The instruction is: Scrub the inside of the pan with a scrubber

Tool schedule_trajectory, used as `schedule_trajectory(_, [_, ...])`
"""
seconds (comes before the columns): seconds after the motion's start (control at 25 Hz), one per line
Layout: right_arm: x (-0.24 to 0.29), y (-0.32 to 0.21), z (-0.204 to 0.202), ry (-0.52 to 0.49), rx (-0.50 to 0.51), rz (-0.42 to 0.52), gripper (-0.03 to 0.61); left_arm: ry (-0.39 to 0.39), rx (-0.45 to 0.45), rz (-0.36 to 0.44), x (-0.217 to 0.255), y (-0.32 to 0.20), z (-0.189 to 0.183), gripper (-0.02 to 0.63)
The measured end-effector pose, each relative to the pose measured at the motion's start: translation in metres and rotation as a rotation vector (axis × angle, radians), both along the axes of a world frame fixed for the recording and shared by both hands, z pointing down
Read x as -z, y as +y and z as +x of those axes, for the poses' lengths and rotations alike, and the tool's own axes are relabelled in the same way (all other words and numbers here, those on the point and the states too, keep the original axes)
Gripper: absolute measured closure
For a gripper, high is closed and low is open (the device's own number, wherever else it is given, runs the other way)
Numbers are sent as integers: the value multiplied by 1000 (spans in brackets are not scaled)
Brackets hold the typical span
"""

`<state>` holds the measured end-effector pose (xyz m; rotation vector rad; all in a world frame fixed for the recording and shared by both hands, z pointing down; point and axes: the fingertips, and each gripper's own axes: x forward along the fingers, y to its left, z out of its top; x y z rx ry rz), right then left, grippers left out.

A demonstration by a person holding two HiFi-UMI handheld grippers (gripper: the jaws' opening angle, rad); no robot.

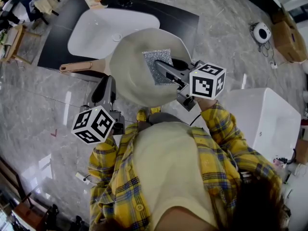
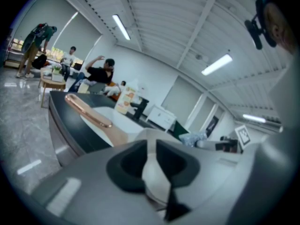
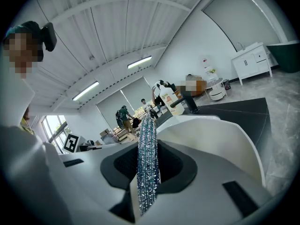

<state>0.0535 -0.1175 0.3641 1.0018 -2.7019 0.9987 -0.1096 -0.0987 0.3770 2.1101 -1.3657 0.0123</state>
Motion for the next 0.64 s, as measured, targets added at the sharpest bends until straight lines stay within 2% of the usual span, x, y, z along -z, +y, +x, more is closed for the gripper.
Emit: schedule_trajectory(0.64, [-3,0,8,4,-37,-19,497,-12,-17,3,-1,-2,10,581])
